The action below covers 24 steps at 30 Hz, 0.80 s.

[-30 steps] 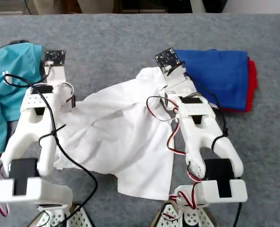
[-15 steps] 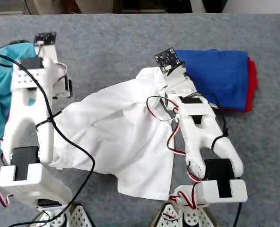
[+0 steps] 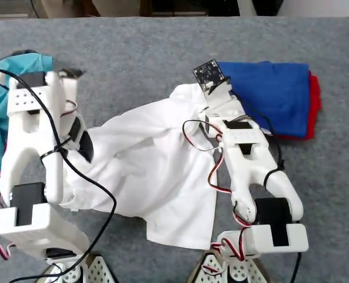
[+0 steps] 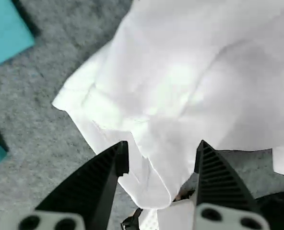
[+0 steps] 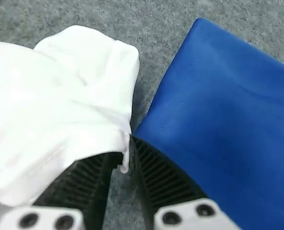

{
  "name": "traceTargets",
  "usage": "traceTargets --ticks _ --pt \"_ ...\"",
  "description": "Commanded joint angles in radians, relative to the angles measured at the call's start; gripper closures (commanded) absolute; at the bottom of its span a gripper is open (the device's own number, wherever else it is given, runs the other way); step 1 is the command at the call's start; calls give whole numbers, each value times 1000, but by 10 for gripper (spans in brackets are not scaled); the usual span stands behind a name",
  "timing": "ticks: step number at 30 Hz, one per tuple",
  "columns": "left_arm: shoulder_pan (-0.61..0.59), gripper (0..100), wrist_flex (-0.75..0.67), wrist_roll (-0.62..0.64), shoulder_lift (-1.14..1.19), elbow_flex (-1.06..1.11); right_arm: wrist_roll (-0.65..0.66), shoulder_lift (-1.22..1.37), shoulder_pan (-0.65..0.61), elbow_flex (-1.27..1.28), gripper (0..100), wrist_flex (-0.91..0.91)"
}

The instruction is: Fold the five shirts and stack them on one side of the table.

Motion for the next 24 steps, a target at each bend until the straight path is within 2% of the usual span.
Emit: traceTargets --ticks 1,6,10,15,24 --pt "-34 769 -155 3 -8 77 9 -4 12 -48 998 -3" --pt "-32 774 -328 48 -8 199 9 -4 13 -48 998 -3" --pt "-32 866 -405 83 -8 218 9 -4 13 -48 998 -3" --pt "-31 981 -453 97 -7 219 9 -4 12 -48 998 -3" --pt "-34 981 -453 104 -7 172 9 -4 12 -48 998 -3"
